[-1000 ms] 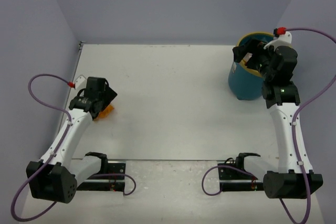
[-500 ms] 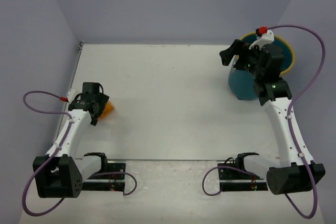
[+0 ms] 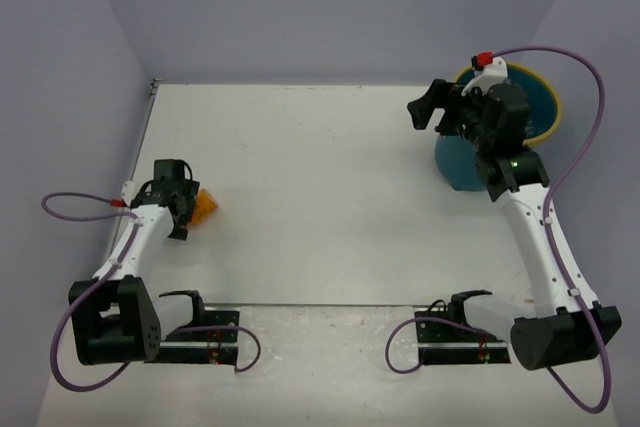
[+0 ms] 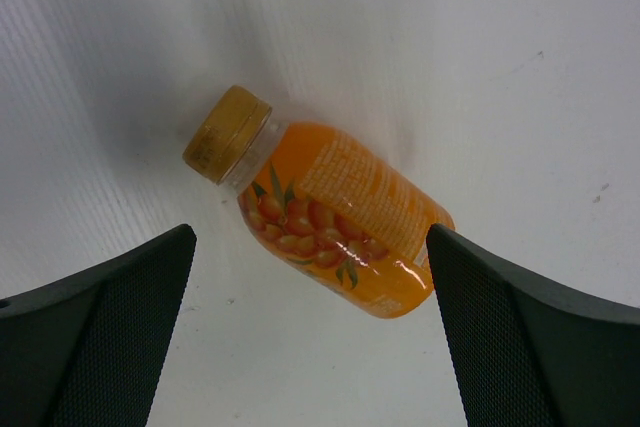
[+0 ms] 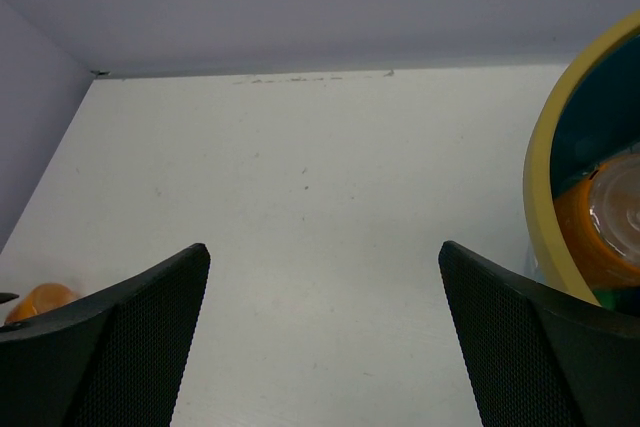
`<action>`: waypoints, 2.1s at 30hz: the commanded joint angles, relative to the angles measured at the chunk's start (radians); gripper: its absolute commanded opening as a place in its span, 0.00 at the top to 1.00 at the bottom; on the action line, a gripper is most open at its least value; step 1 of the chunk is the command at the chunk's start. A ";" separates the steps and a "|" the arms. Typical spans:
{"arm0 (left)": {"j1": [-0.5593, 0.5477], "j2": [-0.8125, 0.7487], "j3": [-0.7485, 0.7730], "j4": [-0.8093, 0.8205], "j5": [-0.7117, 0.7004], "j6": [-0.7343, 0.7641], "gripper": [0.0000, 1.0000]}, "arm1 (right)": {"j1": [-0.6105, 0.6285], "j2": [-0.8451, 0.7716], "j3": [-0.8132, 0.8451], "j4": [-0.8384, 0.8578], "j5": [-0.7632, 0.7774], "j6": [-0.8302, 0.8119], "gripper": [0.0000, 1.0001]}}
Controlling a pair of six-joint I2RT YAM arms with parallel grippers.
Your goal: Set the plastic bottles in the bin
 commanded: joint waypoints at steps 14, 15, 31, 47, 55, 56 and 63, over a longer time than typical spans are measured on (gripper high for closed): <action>0.009 0.141 -0.047 0.136 0.053 -0.004 0.54 | 0.035 -0.176 -0.104 -0.003 -0.012 0.023 0.01; 0.009 0.140 -0.045 0.140 0.058 0.009 0.59 | 0.038 -0.183 -0.114 -0.009 -0.015 0.026 0.01; -0.542 0.133 0.167 0.631 0.805 0.886 0.93 | 0.163 -0.169 -0.384 0.241 -0.504 0.179 0.01; -0.709 -0.065 0.022 0.935 0.995 0.907 1.00 | 0.319 -0.114 -0.525 0.631 -0.388 0.480 0.01; -0.713 -0.122 0.010 0.901 0.940 0.913 1.00 | 0.428 -0.033 -0.483 0.697 -0.381 0.491 0.09; -0.713 -0.122 0.012 0.890 0.927 0.915 1.00 | 0.442 -0.026 -0.480 0.704 -0.376 0.491 0.11; -0.713 -0.134 0.015 0.883 0.952 0.919 1.00 | 0.479 0.012 -0.449 0.725 -0.331 0.497 0.17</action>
